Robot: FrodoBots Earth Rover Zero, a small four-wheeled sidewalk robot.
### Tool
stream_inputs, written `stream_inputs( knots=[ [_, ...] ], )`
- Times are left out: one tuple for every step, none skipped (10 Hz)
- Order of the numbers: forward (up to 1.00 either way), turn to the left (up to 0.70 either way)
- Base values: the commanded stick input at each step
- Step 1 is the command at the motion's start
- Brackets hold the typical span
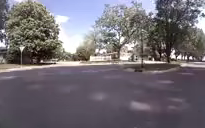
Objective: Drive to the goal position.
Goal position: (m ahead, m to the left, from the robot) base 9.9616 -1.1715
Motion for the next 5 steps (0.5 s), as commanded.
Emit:
stream_inputs(
  knots=[
    [1.0,0.0],
    [1.0,0.0],
    [1.0,0.0],
    [1.0,0.0],
    [1.0,0.0]
  ],
)
